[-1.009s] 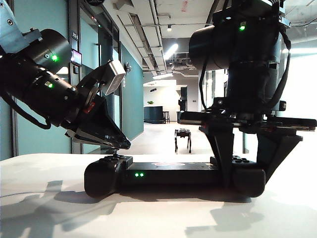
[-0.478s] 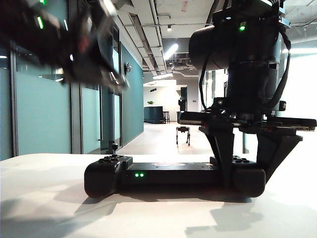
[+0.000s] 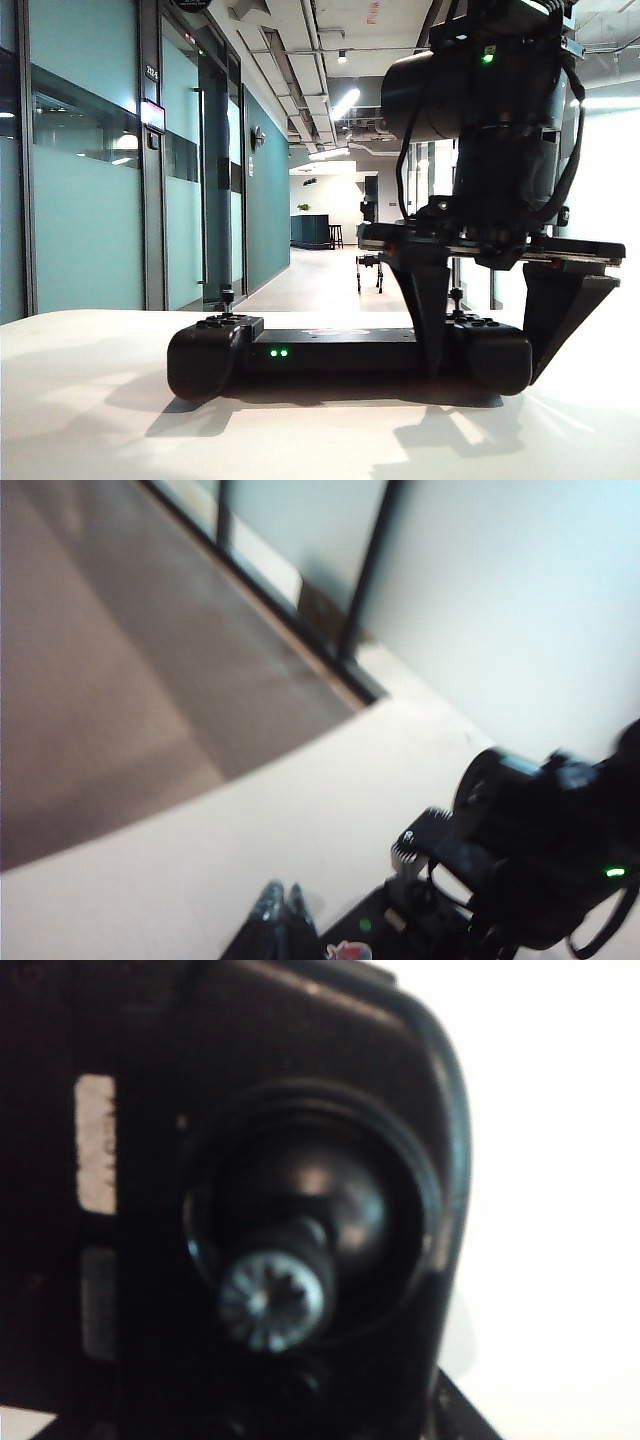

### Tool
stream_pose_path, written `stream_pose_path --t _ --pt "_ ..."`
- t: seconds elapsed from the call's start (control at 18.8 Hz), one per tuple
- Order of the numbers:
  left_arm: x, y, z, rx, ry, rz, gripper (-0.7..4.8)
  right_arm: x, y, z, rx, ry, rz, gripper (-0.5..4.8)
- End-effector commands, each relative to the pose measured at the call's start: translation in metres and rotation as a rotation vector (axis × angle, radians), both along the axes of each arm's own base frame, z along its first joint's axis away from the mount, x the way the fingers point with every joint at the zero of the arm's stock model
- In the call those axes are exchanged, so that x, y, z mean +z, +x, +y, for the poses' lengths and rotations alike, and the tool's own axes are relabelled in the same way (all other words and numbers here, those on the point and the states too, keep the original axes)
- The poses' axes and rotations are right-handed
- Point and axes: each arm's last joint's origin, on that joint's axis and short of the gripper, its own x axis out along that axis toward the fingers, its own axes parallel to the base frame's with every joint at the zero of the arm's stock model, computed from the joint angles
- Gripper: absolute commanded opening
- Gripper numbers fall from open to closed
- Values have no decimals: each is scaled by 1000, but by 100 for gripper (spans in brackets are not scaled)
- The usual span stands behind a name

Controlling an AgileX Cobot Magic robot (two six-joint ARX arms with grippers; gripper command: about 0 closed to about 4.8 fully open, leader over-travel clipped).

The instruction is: Push the left joystick on the remote control sitting on the white table forward to make the robot dog walk in a straight line until it approaches the door.

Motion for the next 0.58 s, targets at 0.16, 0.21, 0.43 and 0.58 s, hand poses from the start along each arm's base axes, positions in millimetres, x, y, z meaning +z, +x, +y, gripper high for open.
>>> stream_pose_path --t 0.16,0.21,0.43,0.58 --pt "10 -50 24 115 -6 -22 -5 31 -1 0 63 -30 -23 377" --pt "11 -58 27 118 -13 -26 -5 43 -4 -2 69 -14 -46 377" --pt "7 -74 34 122 -2 -6 -5 97 -33 -22 86 66 -177 105" --pt "-3 -78 36 128 3 -9 -5 131 -54 -40 145 74 -349 -6"
